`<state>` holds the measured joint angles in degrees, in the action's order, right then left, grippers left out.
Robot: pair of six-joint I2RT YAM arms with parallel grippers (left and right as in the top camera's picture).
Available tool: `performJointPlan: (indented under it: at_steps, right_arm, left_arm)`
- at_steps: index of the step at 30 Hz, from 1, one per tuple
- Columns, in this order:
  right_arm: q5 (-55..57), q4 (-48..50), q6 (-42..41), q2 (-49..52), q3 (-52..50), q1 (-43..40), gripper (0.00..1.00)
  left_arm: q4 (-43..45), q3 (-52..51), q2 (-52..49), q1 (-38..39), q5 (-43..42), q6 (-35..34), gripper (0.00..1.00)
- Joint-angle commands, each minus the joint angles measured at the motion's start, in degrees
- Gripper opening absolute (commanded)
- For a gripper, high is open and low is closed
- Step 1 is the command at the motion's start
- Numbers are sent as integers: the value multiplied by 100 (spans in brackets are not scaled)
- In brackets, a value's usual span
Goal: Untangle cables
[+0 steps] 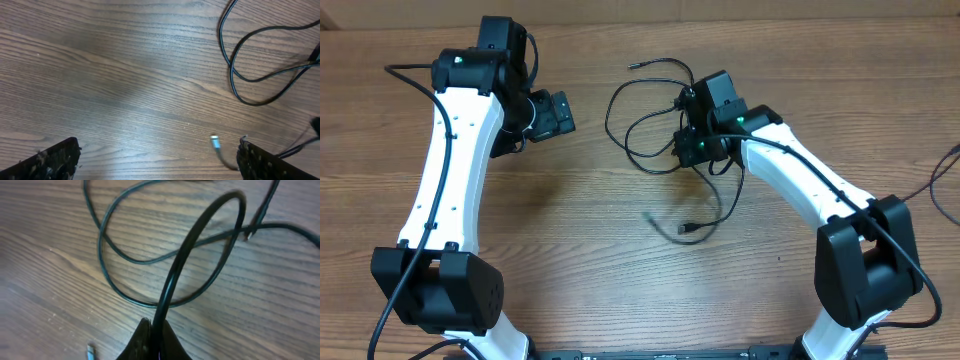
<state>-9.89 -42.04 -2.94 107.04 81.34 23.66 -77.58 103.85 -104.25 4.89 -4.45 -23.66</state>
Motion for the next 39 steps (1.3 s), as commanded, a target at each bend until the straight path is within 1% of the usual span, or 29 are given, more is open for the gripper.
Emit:
performJointPlan:
  at_steps: [1,4,7,8,11,14,17,20,22,24,27,30,32,34,36,39]
  right_arm:
    - [-70,-181,-26,-251,1106,-13,4]
    - [-68,-479,-28,-380,2131,-15,4]
    - [-39,-579,-52,-509,3154,-20,4]
    - [4,-577,-61,-538,3340,-24,4]
    - [680,-553,-328,-640,4144,-48,4]
    - [1499,-501,-326,-748,4752,-92,4]
    - [2140,-452,-323,-859,5025,-170,4]
    - [2931,-348,-326,-1001,5088,-356,4]
    - [3108,-203,-323,-1058,5088,-529,4]
    - [2999,13,-326,-1126,5090,-728,4]
    - [2533,616,-326,-1285,5090,-975,4]
    - [2256,1248,-323,-1414,5090,-1075,4]
    - [2120,1488,-326,-1480,5090,-1073,4]
    - [1805,1510,-328,-1532,5090,-1071,4]
    - [1314,1279,-330,-1545,5090,-1056,4]
    - [173,503,-323,-1504,5088,-1056,4]
  left_arm:
    - [2,17,87,37,-2,-31,100]
    - [4,17,85,39,-2,-33,100]
    - [28,17,85,39,-2,-33,100]
    - [26,17,85,39,-2,-33,100]
    - [15,17,85,39,0,-31,100]
    - [35,17,85,39,0,-33,100]
    - [42,17,85,39,0,-31,100]
    - [37,17,85,39,0,-31,99]
    - [44,17,85,39,0,-33,100]
    - [46,17,85,39,0,-31,100]
    - [42,17,85,39,-2,-33,100]
    - [44,17,85,39,-2,-35,100]
    - [42,17,85,39,-2,-35,100]
    - [44,17,85,39,-2,-35,100]
    - [48,17,85,39,-2,-35,100]
    - [68,17,85,39,-2,-35,100]
